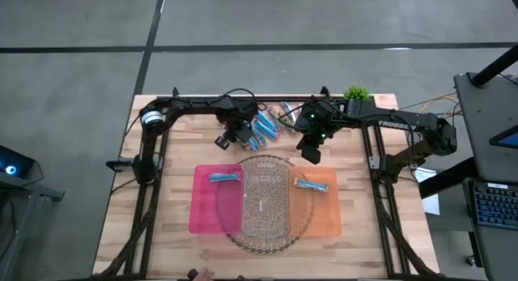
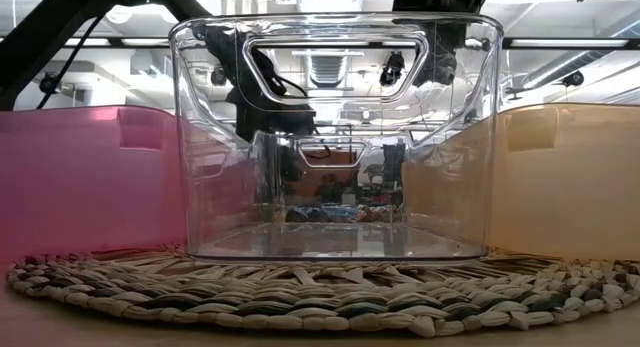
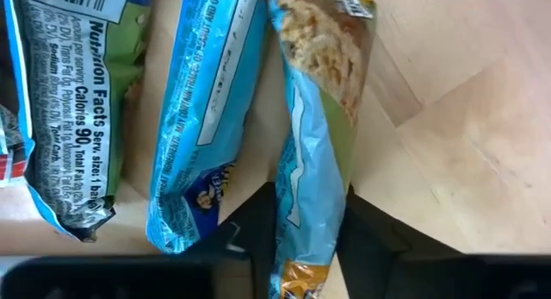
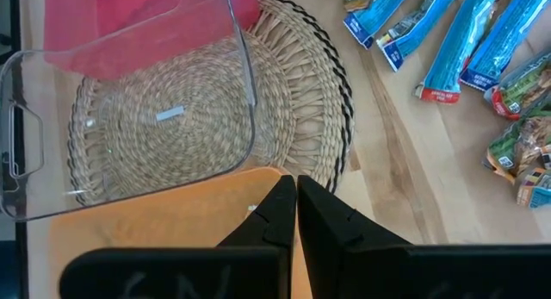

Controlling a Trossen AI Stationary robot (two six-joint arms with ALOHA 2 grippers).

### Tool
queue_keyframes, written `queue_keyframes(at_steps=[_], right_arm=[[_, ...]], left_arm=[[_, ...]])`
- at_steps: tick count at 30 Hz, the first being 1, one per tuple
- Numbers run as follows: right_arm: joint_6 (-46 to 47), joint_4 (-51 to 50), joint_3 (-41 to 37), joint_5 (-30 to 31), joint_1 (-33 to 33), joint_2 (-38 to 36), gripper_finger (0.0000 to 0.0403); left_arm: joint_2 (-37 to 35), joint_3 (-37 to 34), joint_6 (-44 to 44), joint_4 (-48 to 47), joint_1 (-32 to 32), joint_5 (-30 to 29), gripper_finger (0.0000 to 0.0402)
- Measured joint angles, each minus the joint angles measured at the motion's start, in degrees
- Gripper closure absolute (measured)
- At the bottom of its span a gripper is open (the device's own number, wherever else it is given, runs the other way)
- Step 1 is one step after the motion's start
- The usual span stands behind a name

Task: Pick and place Granola Bars by type
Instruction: Put the yellow granola bar into the orange bin

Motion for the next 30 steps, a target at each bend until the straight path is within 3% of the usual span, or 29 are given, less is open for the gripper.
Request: queue_keyframes(at_steps=[9,16,30], right_arm=[[-0.71,0.09,0.00,0.02,0.02,0.00,0.0394],[-1.21,0.16,0.00,0.03,0.02,0.00,0.0394],[-2.64,0.09,0.75,0.04,0.04,-0.66,0.0394]], left_arm=[[-0.22,1.26,-1.38,-3.56,-0.44,-0.48,0.0342],[-1.00,5.10,-3.30,-5.74,-0.68,-4.04,0.0342],[-1.40,21.24,-13.01,-18.72,-2.48,-6.55,0.0355]])
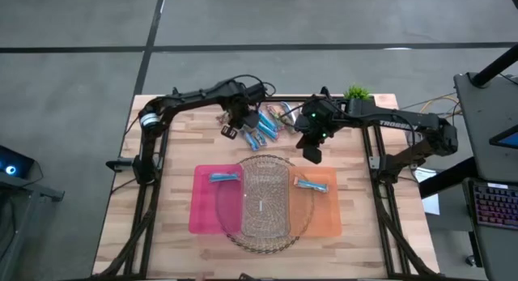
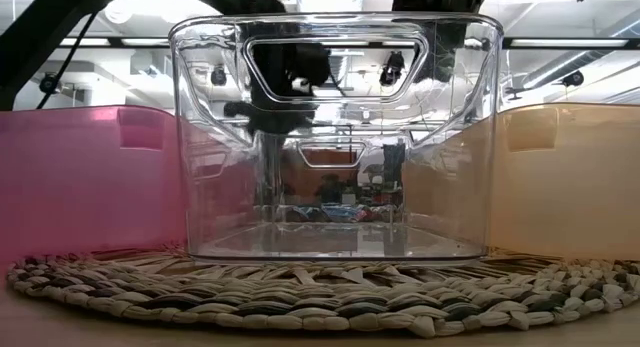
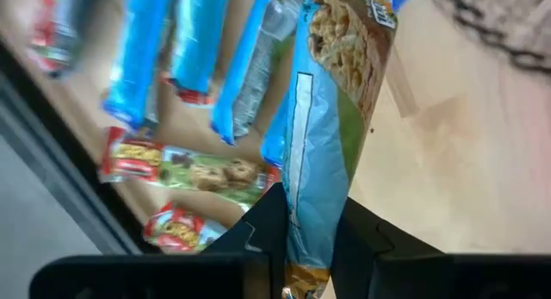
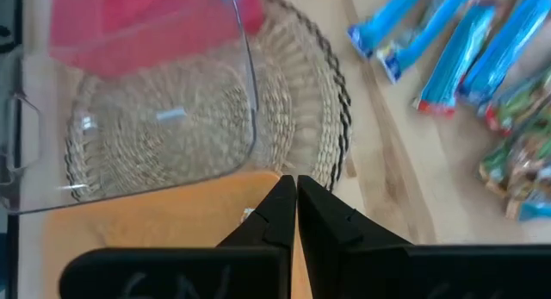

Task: Pick and place Granola Bars by type
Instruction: Put the yellow granola bar into the orange bin

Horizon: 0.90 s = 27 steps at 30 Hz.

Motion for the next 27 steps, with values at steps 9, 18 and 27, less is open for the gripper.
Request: queue_keyframes(at_steps=[9,18,27], right_arm=[[-1.79,0.28,0.92,-0.03,-0.93,-9.62,0.0394],[-1.07,-0.13,-1.15,0.13,-2.38,-20.00,0.0394],[0.53,-0.09,-6.88,0.35,-3.04,-27.31,0.0394]], left_arm=[[0.00,8.82,-3.49,-3.13,-2.45,0.57,0.0357],[0.00,16.21,-6.02,-3.91,-5.54,0.64,0.0357],[0.00,21.55,-10.36,-5.27,-8.90,0.90,0.0357]])
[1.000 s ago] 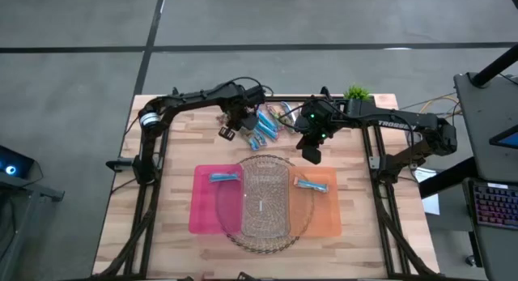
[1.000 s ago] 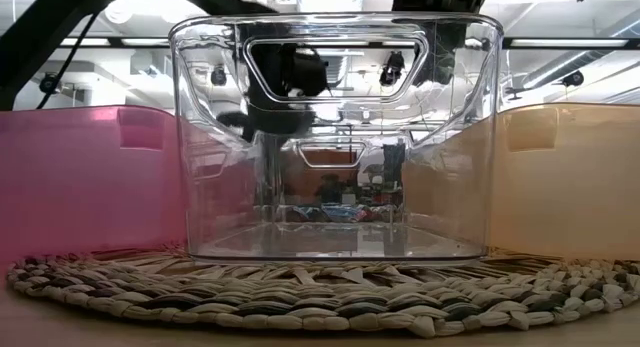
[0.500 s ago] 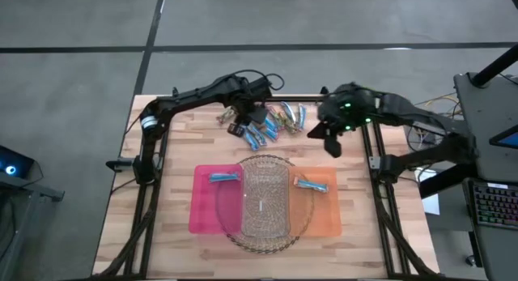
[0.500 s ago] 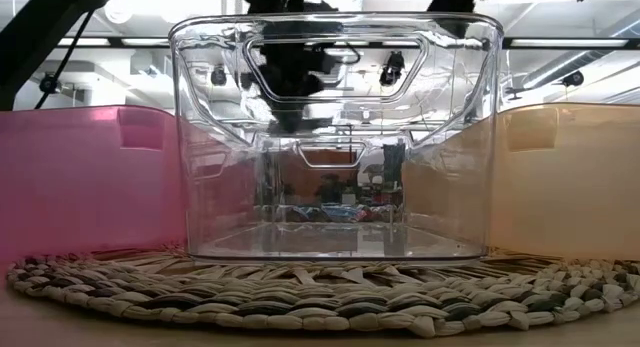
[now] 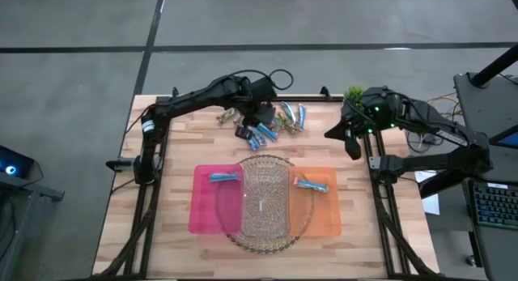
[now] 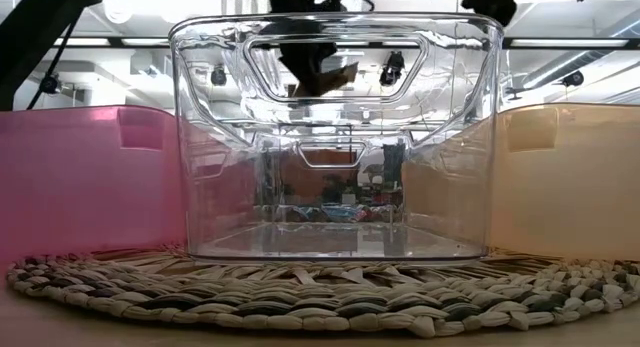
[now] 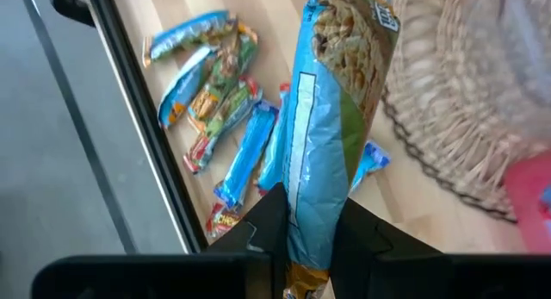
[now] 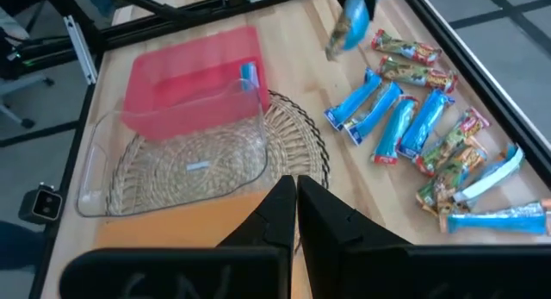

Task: Pick and place Granola Bars by type
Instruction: Put the yellow granola bar into the orange bin

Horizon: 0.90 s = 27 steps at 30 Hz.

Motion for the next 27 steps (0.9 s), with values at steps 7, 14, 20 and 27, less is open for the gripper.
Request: queue_keyframes(at_steps=[7,14,20,27], right_arm=[[2.64,0.60,-4.21,-0.02,0.03,-4.47,0.0394],[2.66,0.63,-5.26,-0.01,0.04,-7.15,0.0394],[1.71,0.41,-5.26,0.00,0.04,-7.72,0.0394],[1.11,0.13,-5.26,0.00,0.04,-8.32,0.0394]], left_arm=[[0.00,2.90,-6.10,-0.35,-3.46,1.46,0.0357],[-0.02,7.51,-14.47,1.43,-7.96,3.22,0.0359],[-0.02,9.69,-29.86,10.36,-11.49,11.57,0.0364],[-0.02,8.23,-37.54,20.66,-16.84,14.49,0.0364]])
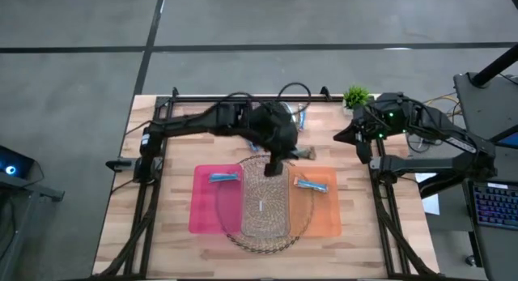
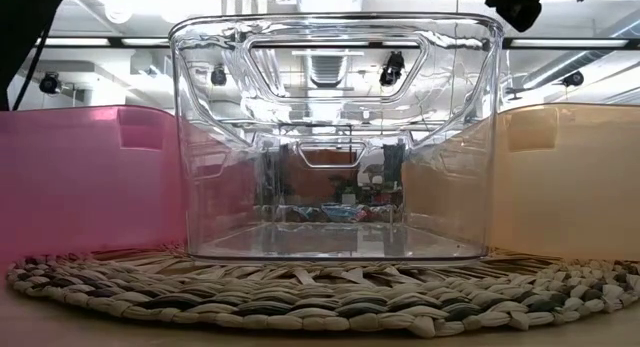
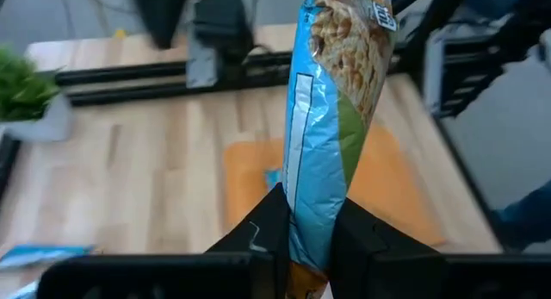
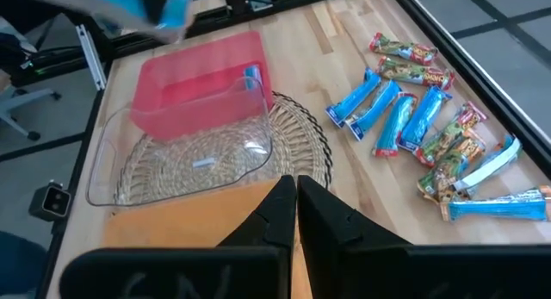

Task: Pick and place Granola Bars by type
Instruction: Put the yellow granola bar into the orange bin

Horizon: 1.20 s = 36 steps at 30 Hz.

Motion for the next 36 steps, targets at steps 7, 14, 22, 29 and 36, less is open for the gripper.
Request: queue_keyframes(at_steps=[7,14,22,29,36], right_arm=[[-1.26,-0.64,0.00,-0.12,0.00,-3.90,0.0394],[4.53,-0.63,0.00,-7.69,0.00,-9.17,0.0394],[4.12,-0.62,0.02,-7.68,0.00,-15.73,0.0394],[5.02,-0.67,0.02,-7.34,-0.01,-18.77,0.0394],[4.01,-0.68,0.02,-7.34,0.00,-18.44,0.0394]], left_arm=[[0.04,-0.89,0.16,2.64,-4.32,-0.18,0.0365],[0.22,-1.64,-0.03,6.11,-5.22,-0.68,0.0365],[0.22,-5.45,-3.02,13.32,-5.38,-0.83,0.0365],[0.37,-12.62,-8.07,27.86,-5.48,-0.83,0.0365],[0.39,-24.03,-15.09,45.31,-5.69,-0.83,0.0365]])
